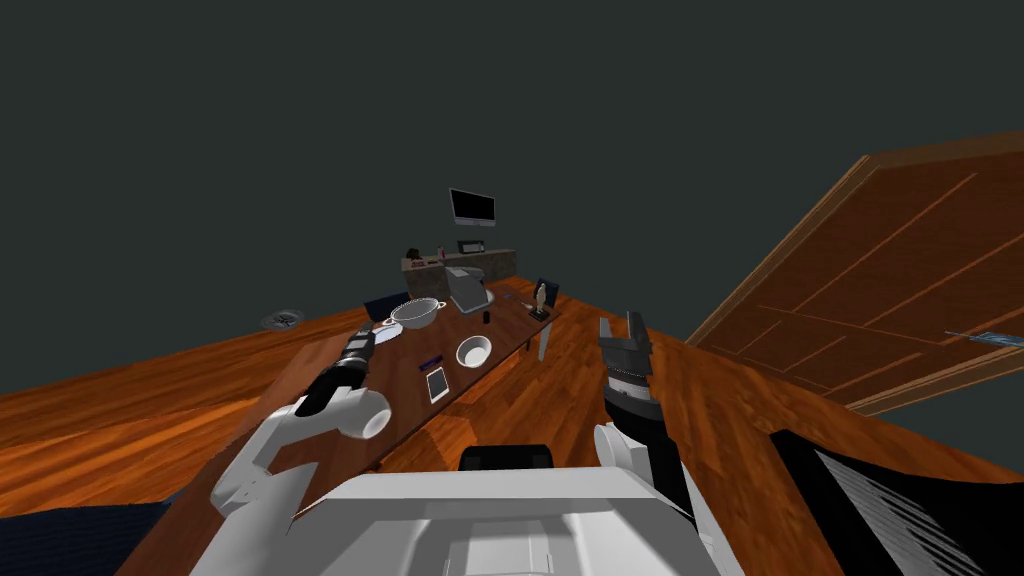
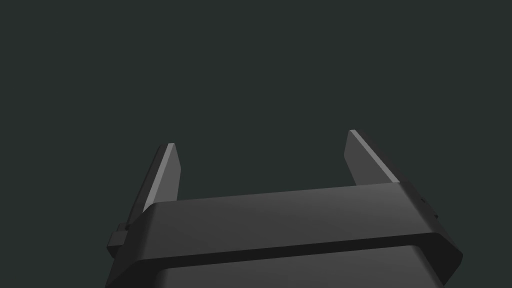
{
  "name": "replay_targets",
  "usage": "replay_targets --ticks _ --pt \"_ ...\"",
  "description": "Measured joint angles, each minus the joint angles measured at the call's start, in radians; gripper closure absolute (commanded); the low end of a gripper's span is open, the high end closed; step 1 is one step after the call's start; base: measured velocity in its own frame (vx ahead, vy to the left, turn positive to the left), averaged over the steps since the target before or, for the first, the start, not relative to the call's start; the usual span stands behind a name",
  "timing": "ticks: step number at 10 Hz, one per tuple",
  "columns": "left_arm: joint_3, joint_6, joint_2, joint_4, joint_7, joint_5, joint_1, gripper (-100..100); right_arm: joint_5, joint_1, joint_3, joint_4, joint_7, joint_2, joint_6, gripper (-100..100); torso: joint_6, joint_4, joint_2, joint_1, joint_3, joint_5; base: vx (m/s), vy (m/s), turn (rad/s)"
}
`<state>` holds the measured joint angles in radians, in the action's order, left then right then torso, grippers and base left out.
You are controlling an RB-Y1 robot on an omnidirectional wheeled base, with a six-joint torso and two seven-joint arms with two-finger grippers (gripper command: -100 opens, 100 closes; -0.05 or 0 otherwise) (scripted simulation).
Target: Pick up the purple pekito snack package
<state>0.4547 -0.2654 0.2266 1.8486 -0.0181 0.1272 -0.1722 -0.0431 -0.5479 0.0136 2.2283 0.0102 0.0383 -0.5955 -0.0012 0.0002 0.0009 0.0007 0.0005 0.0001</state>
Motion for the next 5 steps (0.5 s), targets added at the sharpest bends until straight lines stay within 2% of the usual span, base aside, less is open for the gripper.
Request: replay_targets --ticks 1,3,4,5 --pt "0.028 -0.036 0.013 -0.020 -0.004 0.004 0.019 -100 0.000 0.000 0.000 0.000 0.000 0.000 0.000 0 0.001 0.000 0.000 0.000 0.000 0.000 -0.008 0.003 -0.121" --pt "0.073 -0.095 0.016 -0.076 -0.008 0.025 0.057 -100 0.000 0.000 0.000 0.000 0.000 0.000 0.000 0 0.001 0.000 0.000 0.000 0.000 0.000 -0.010 0.000 -0.175" --pt "0.091 -0.120 0.024 -0.118 -0.009 0.032 0.081 -100 0.000 0.000 0.000 0.000 0.000 0.000 0.000 0 0.000 0.000 0.000 0.000 0.000 0.000 -0.001 0.003 -0.012" --pt "0.097 -0.137 0.026 -0.122 -0.011 0.028 0.072 -100 0.000 0.000 0.000 0.000 0.000 0.000 0.000 0 -0.001 0.000 0.000 0.000 0.000 0.000 -0.005 -0.002 -0.238"
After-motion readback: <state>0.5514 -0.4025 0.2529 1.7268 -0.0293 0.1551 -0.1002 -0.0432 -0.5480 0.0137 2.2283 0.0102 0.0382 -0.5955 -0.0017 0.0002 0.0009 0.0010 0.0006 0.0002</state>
